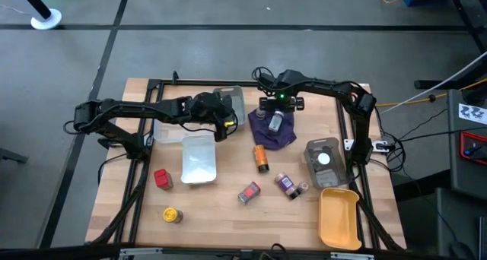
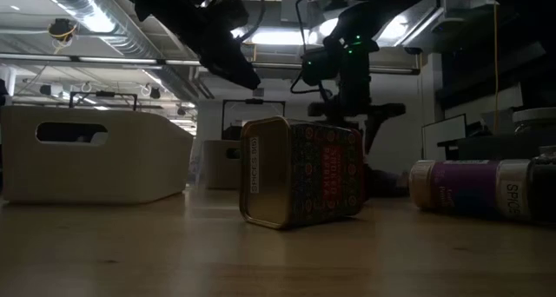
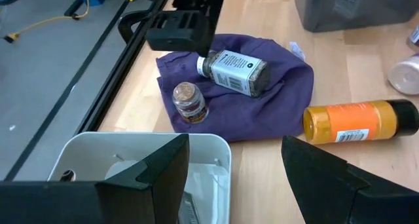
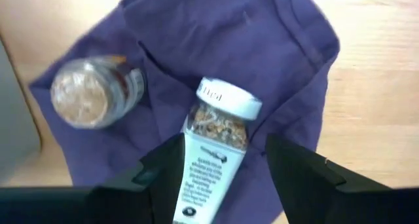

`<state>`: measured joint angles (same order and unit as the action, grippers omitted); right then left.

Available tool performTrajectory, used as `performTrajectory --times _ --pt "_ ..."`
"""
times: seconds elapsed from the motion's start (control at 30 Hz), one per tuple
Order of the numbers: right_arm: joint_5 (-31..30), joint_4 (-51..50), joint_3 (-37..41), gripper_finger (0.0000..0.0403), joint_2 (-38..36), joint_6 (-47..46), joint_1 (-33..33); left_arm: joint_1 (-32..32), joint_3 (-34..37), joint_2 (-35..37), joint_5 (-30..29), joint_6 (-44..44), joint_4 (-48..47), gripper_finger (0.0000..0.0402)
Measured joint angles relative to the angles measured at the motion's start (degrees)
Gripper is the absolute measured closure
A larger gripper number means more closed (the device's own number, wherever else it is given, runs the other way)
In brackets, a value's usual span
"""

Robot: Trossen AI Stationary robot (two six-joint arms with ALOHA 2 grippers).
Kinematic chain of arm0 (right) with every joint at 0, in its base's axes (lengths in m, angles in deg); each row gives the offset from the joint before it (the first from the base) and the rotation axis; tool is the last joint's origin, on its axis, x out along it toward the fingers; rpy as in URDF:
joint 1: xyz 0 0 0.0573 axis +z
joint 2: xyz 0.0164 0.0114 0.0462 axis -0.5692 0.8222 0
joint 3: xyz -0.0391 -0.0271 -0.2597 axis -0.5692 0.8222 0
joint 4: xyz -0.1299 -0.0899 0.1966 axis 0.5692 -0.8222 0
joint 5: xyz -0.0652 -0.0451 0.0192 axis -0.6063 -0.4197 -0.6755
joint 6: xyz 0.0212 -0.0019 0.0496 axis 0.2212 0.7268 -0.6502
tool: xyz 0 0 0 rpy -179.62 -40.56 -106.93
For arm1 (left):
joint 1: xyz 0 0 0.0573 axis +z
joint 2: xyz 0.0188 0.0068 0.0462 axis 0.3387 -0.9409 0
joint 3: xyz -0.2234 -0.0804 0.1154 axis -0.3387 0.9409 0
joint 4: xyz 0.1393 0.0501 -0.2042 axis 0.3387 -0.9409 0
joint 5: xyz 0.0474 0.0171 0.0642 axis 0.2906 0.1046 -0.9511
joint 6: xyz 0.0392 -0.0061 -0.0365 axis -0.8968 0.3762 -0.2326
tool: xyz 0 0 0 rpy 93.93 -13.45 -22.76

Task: Sort spices by type
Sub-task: Put the white seasoning bottle into the black transparent bin

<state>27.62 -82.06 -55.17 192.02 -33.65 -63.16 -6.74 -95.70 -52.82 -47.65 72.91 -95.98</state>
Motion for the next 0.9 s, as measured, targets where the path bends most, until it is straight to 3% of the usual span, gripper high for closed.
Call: performTrajectory --times 0.53,0.9 --pt "-1.4 0.6 2.0 0.0189 0.0 -11.1 0.0 0.0 0.0 0.0 0.0 -3.5 -4.4 0.0174" --pt "0.2 12.8 10.2 0.0189 -0.2 -13.4 -0.1 0.0 0.0 0.0 0.0 -3.0 -4.4 0.0174"
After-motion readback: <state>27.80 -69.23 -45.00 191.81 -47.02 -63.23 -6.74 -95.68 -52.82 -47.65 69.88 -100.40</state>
